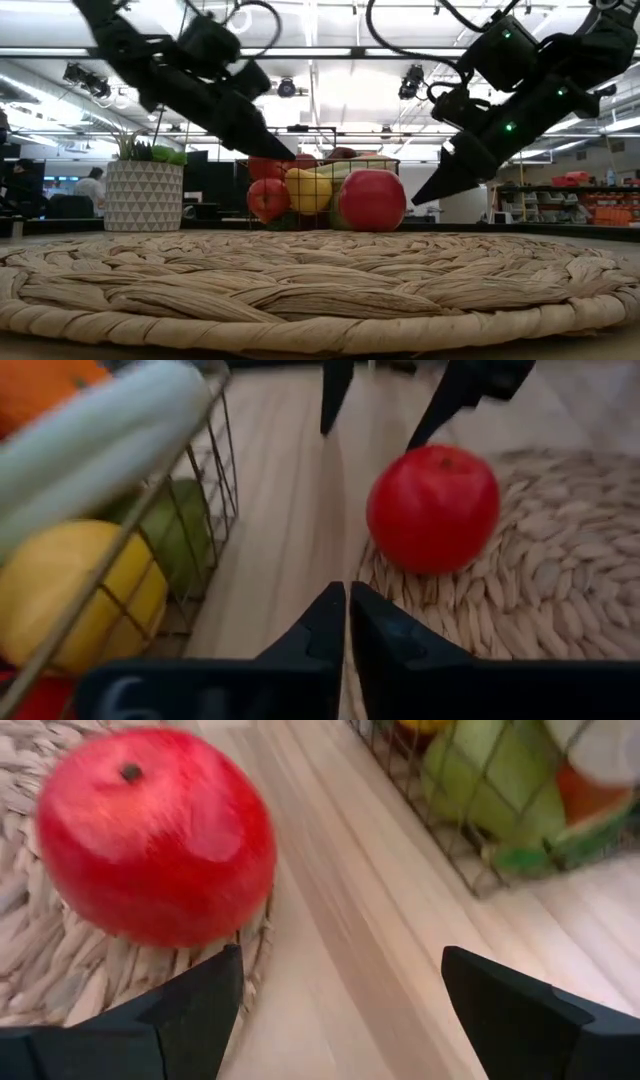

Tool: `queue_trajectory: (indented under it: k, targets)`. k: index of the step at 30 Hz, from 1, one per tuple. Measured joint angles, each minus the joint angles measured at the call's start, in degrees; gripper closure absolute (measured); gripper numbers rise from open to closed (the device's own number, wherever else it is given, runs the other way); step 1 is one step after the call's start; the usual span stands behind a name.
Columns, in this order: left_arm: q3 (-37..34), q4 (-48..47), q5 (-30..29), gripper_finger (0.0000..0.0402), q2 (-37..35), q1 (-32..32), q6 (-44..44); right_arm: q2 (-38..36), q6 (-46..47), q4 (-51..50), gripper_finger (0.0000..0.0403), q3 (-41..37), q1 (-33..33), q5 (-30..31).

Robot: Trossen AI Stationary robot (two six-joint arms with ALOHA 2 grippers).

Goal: Build produce basket
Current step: Put the apple into the wire basket

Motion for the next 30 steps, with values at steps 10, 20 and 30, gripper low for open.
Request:
queue_trajectory:
  k: [10,20,30]
  targets:
    - [10.6,-11.5,0.1,0.0370,9.6,-2.0,0.4,0.0,-2.8,8.5,0.0057,0.0,-0.1,-4.1]
    - [11.2,-11.4,0.1,0.0365,11.0,-3.3,-0.9,0.0,-2.9,13.0,0.0057,0.0,0.1,-7.3]
    - [11.2,-14.5,0.1,0.0373,11.0,-4.0,-3.7,0.2,-4.4,8.5,0.0057,0.0,1.8,-1.9]
